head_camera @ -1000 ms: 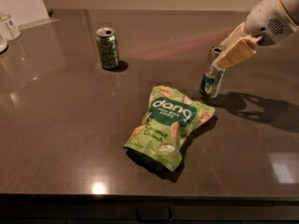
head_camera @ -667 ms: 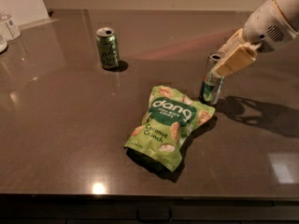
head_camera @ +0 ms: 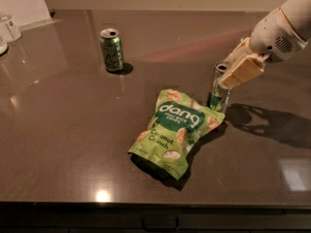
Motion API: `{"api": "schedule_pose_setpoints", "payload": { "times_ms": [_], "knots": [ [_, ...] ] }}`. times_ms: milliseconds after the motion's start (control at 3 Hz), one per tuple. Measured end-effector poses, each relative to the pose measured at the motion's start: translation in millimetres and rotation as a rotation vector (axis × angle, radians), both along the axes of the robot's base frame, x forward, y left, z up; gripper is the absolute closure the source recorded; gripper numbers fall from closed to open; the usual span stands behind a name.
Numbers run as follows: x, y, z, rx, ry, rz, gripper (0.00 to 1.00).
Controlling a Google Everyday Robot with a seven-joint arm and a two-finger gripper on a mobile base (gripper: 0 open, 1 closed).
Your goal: Move redbull can near green rice chip bag
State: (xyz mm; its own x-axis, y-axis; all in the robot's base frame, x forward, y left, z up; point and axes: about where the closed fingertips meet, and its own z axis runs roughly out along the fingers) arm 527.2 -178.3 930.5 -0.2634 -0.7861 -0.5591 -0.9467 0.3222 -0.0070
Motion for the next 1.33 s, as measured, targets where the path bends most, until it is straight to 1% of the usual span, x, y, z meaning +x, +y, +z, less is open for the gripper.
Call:
{"api": "schedule_pose_setpoints", "payload": {
  "times_ms": [333,667,1000,1333],
  "knots": [
    [-0.1,-3.4,-2.8,0.034,0.000,-0.028,0.35],
    [0.8,-1.6,-3.4,0.034,-0.001,-0.025,0.12],
    [1.6,-0.3,-4.0,0.034,-0.001,-0.024,0.00],
    [1.6,-0.2,-4.0,0.034,-0.001,-0.024,0.00]
  ]
}}
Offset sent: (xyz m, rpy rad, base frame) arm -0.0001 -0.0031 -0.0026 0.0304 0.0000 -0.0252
